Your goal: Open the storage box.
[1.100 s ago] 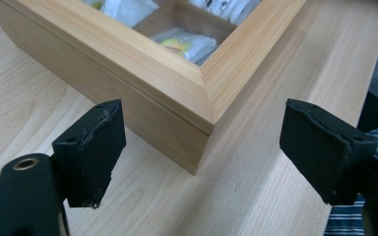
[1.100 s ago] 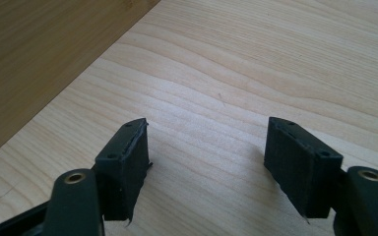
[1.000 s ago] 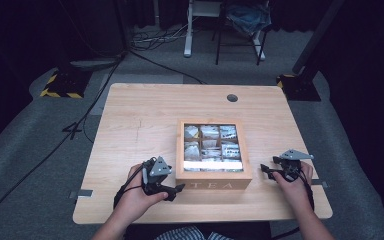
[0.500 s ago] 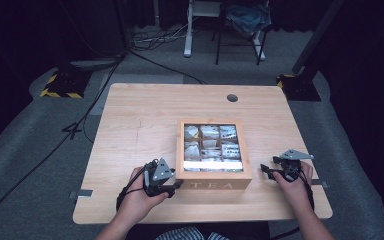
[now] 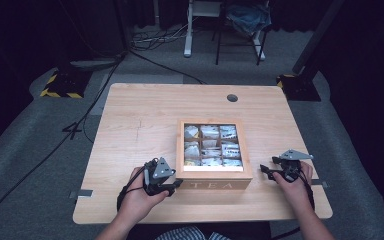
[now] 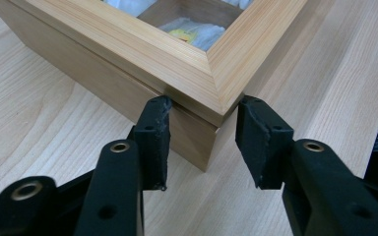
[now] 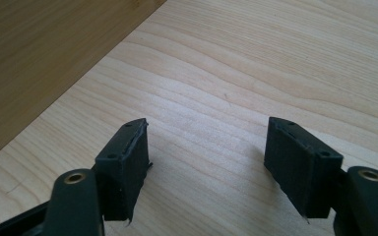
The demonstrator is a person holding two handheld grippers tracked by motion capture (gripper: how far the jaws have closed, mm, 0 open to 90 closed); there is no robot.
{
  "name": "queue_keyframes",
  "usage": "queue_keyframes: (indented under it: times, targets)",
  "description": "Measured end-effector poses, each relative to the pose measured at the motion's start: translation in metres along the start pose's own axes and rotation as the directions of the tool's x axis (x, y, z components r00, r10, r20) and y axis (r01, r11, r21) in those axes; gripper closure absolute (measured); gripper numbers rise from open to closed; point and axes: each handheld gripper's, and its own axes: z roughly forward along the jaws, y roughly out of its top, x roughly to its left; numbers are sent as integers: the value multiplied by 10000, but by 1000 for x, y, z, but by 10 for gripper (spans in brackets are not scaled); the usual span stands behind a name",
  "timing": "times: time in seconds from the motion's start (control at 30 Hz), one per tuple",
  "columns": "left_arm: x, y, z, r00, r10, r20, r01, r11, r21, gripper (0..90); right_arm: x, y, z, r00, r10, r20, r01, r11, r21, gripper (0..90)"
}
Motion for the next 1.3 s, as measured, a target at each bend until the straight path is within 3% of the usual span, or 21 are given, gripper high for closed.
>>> queue_keyframes:
  times: [0.23, 0.53, 0.8, 0.93, 1.07, 1.2, 1.3]
  targets:
    - [-3, 3, -5, 9994, 170, -303, -173, 9998, -93, 620, 0, 0, 0, 10000, 2, 0, -2, 10000, 2, 339]
    - [-3, 7, -8, 9987, 79, -496, -96, 9994, -331, 572, 0, 0, 0, 10000, 5, -2, -5, 10000, 0, 338]
    - [1, 13, -15, 9981, -261, -551, 189, 9917, -1272, 603, 0, 0, 0, 10000, 2, -2, -2, 10000, -4, 338]
    - [4, 17, -18, 9981, -327, -525, 247, 9889, -1464, 614, 0, 0, 0, 10000, -17, -3, 17, 10000, -6, 339]
    - [5, 22, -21, 9977, -316, -600, 236, 9913, -1296, 608, 0, -1, -1, 10000, -45, -75, 45, 10000, 1, 338]
    - [8, 28, -25, 9953, -370, -893, 210, 9844, -1745, 597, -1, -1, -1, 10000, -22, -76, 23, 10000, 7, 337]
    - [9, 32, -27, 9954, -312, -901, 143, 9831, -1824, 582, -1, -1, -1, 10000, -20, -76, 20, 10000, 4, 337]
